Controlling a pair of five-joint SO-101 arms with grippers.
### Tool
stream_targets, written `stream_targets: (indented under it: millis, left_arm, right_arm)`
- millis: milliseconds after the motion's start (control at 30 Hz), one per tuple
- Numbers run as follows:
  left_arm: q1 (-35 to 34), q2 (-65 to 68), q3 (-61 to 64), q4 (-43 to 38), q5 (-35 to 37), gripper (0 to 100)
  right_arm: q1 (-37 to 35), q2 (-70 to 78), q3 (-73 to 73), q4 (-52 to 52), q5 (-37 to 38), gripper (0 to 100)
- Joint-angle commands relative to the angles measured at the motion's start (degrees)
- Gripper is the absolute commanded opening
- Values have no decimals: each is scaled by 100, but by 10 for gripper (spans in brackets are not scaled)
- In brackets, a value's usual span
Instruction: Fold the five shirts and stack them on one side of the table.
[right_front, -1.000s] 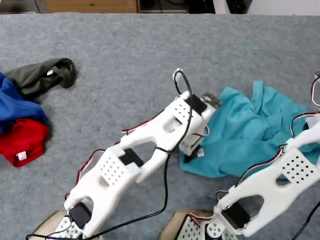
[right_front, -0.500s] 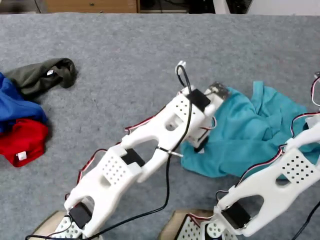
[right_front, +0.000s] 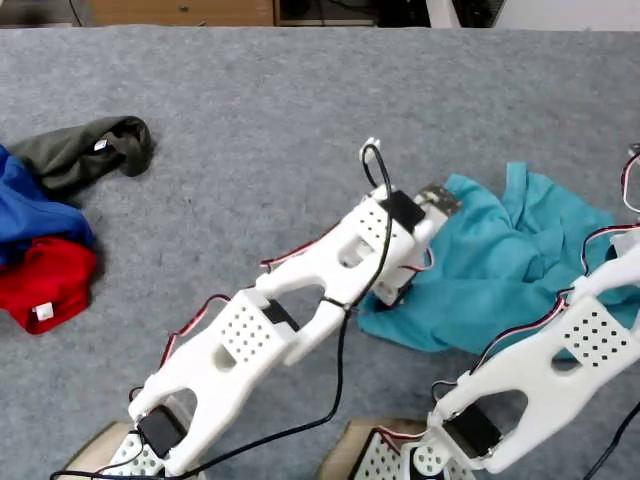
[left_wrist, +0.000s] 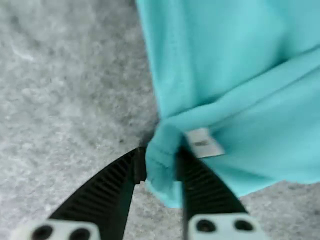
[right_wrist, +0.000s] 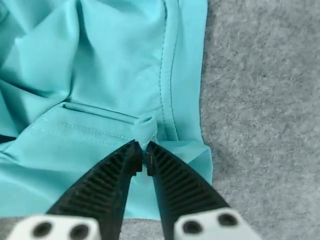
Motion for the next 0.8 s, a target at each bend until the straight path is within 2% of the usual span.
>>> stream_targets:
  millis: [0, 267, 367, 567, 767]
  left_arm:
    - [-70, 154, -290, 35, 9, 22]
    - [-79, 163, -853, 273, 369, 18]
    - [-105, 163, -1380, 624, 369, 18]
    - [-158, 163, -1582, 633, 352, 22]
    - [-202, 163, -1442, 633, 378, 166]
  right_arm:
    - [-119, -31, -75, -62, -70, 19]
    - [-119, -31, -66, -53, -70, 19]
    - [-110, -31, -66, -53, -70, 19]
    - [-145, -31, -66, -53, -70, 19]
    - [-154, -31, -66, -53, -70, 19]
